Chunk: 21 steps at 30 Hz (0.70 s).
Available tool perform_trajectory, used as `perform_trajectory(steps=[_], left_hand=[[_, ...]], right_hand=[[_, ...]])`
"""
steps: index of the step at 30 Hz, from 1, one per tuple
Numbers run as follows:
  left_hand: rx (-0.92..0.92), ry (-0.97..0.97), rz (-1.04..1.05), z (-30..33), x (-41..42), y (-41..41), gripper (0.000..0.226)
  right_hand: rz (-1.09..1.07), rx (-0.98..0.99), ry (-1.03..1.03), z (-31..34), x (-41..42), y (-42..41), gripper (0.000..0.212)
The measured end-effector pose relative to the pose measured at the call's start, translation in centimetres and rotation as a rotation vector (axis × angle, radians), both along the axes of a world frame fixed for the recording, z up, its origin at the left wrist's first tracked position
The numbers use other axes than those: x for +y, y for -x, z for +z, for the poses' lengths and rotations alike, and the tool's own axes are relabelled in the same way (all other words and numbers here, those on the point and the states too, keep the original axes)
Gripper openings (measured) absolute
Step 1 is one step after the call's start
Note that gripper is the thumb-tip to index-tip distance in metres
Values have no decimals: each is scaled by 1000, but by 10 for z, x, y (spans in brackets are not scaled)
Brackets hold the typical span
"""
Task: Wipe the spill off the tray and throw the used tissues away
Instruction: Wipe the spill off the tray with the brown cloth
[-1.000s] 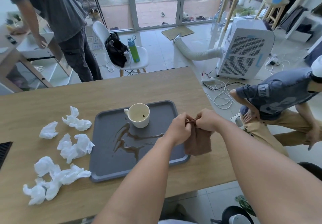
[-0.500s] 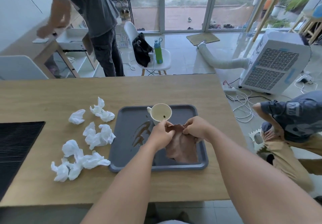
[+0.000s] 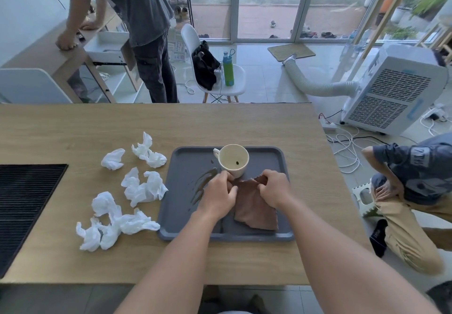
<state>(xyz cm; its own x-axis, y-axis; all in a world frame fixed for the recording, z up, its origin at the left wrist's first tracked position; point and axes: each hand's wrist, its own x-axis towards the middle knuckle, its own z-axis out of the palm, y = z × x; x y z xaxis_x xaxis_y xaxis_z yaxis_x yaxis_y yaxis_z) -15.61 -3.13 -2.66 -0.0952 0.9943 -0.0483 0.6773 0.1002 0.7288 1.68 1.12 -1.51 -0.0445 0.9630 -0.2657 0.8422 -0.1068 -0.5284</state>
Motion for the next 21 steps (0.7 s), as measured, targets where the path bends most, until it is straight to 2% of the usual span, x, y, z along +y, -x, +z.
perform_trajectory(steps=[2,4,7,10,14,17,21], left_hand=[[114,-114,-16,-5,-5,19,11],[288,-230,-41,-9,-12,43,14],[446,-259,-50,-18,-18,75,28],[499,-168,-10,-28,-22,98,44],[483,-41,38,-36,-26,116,51],[454,-29,26,-41,-26,120,53],[440,-39,45,-44,-25,121,56]], right_hand=[[13,-67,-89,-6,-5,-4,16],[58,-144,-275,-9,-13,-8,27],[228,-138,-411,-13,-25,-11,32],[334,-136,-367,-23,-38,-10,44],[332,-156,-355,-34,-49,-7,59],[350,-181,-299,-40,-53,-1,67],[345,-211,-251,-46,-60,9,68]])
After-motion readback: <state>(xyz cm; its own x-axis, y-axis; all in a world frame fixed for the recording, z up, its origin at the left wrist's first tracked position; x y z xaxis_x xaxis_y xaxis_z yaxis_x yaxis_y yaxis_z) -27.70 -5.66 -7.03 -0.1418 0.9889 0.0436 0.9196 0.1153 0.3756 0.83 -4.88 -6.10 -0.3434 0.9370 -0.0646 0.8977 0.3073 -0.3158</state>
